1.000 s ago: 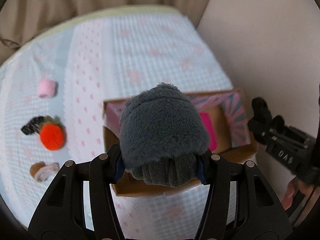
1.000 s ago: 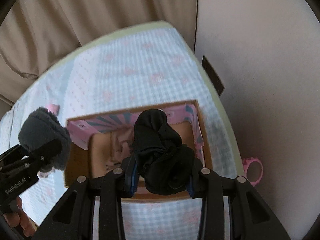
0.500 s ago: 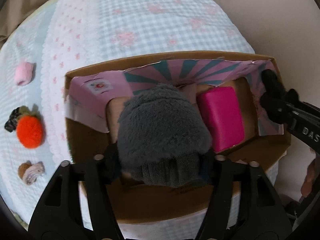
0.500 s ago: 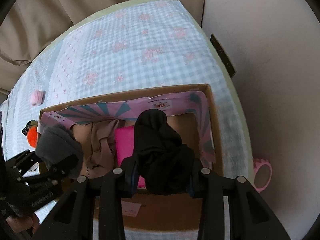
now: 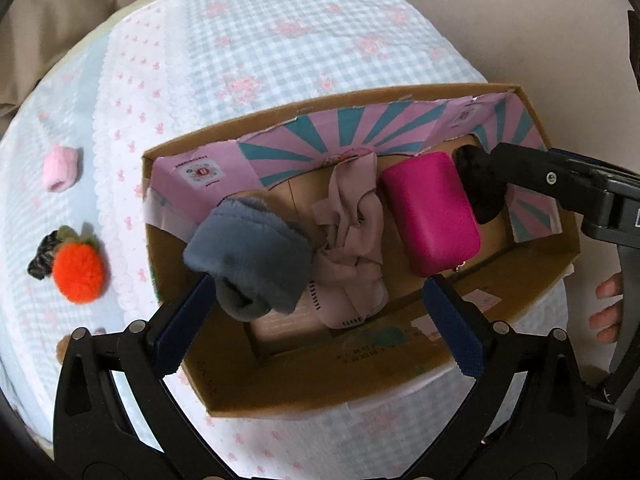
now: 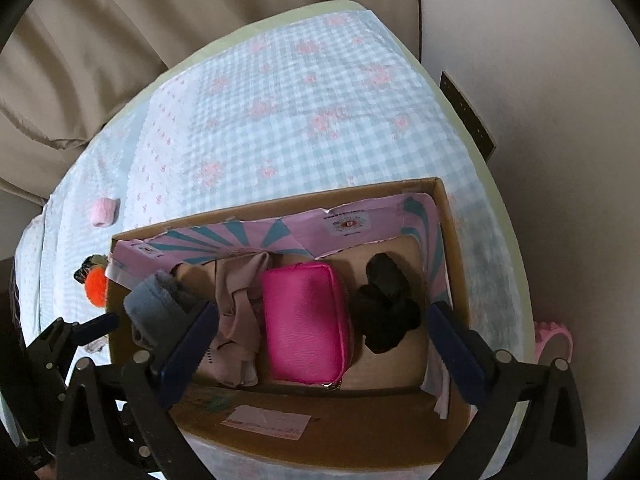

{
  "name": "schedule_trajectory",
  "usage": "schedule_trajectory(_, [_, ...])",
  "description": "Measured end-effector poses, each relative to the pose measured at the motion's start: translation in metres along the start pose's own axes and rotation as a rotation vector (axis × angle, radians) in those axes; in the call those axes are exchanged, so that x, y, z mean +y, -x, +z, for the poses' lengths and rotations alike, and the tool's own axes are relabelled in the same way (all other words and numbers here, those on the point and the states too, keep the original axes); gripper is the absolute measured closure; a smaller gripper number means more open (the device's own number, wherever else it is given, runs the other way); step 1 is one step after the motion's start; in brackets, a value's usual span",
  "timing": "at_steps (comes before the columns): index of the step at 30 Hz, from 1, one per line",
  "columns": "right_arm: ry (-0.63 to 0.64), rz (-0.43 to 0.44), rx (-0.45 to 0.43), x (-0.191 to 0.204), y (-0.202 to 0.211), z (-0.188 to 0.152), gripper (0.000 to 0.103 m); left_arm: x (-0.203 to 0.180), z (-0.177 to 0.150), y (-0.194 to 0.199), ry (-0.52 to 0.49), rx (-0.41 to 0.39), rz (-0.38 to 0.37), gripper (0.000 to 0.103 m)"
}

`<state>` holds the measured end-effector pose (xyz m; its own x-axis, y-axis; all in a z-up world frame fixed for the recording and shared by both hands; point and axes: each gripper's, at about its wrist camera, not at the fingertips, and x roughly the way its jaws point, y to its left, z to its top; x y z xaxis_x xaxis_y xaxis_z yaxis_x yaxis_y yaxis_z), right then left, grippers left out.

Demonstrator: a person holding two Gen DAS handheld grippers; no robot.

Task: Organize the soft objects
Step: 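Open both tools to release the hat and sock into the box, then move both tools back toward the remaining items on the bed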

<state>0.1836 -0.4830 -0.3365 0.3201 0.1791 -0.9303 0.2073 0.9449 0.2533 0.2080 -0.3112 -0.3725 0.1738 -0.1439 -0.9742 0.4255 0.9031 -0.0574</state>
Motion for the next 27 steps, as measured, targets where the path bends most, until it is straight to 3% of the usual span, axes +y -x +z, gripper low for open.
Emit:
schedule_trajectory(13, [0.012, -0.059, -0.074, 0.022, 0.056, -0.007, 0.0, 0.009, -0.008, 0.064, 0.015, -0.116, -0.007, 0.0])
schedule_trajectory(27, [0.037, -0.074, -0.225, 0.083, 0.171, -0.046, 0.0, 0.046, -0.047, 0.217, 0.056, -0.366, 0.008, 0.0])
